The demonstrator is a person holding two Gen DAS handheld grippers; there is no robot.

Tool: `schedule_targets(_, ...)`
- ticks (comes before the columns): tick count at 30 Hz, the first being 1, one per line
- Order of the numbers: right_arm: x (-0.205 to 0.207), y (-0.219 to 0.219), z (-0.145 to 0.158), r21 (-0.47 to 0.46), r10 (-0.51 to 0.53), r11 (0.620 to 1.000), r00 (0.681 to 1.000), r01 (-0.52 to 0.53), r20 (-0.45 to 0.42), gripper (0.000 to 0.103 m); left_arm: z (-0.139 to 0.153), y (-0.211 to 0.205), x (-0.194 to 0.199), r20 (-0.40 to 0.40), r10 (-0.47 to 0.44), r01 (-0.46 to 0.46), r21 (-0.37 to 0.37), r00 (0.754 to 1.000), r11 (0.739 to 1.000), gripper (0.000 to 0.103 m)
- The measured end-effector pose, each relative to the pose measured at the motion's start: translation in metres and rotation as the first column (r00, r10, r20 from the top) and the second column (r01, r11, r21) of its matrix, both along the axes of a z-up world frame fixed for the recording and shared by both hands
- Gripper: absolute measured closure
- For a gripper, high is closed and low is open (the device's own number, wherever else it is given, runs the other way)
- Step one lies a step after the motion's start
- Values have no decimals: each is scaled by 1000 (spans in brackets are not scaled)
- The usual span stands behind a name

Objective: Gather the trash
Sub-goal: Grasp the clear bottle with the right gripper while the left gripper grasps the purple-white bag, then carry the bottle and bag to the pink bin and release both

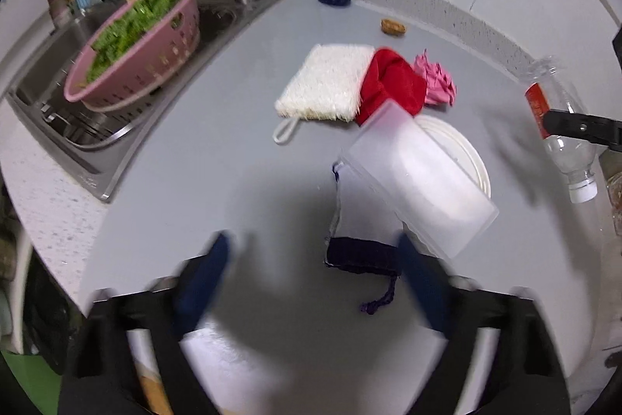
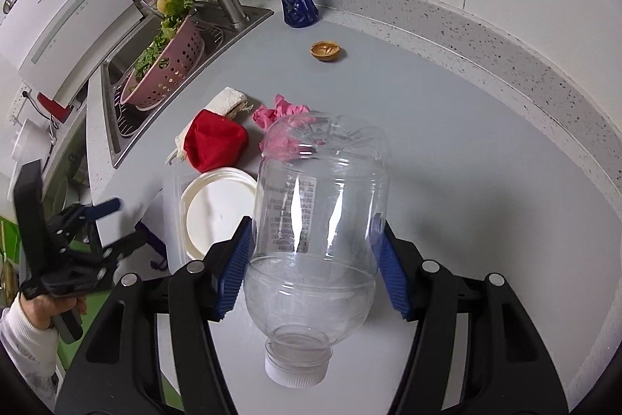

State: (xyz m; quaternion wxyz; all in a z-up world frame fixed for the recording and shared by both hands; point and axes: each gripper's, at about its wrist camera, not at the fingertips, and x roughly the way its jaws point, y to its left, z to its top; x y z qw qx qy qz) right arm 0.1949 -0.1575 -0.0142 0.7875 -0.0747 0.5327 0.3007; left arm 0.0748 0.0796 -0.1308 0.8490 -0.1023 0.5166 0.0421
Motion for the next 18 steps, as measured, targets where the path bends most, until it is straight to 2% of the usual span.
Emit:
schedule_targets(2,-2,-3,1,-2,1,1000,1000,-1,4,43,-3,-1,2,-5,-6,6,-16,1000,1000,45)
schedule_targets(4,-5,-4,3,-3,5,1000,1000,-4,6,43,-6,-3,3,-12,-15,14,-36,1000,999,68)
schedule_targets(5,-7,-5,3,-3,7,1000,1000,-7,9,43,-7,-4,3,-13,-17,17,-40,1000,999,74)
schedule_targets(6,-8,-5,5,-4,10,1000,1000,-10,14,43,-8,-5,3,-18,-15,15,-41,1000,999,87)
schedule_targets(7,-10,-5,5,-5,14,1000,1000,-14,21,43,-7,-5,2,-19,-8,7,-38,1000,999,91)
schedule_targets(12,-22,-2,16,-18,57,998,996,-56,69,43,5,-5,-7,-5,23,-23,-38,1000,999,94)
schedule_targets(18,-44,7,37,-16,124,992,984,-123,125,43,37,-4,-33,42,63,-62,-42,997,997,95)
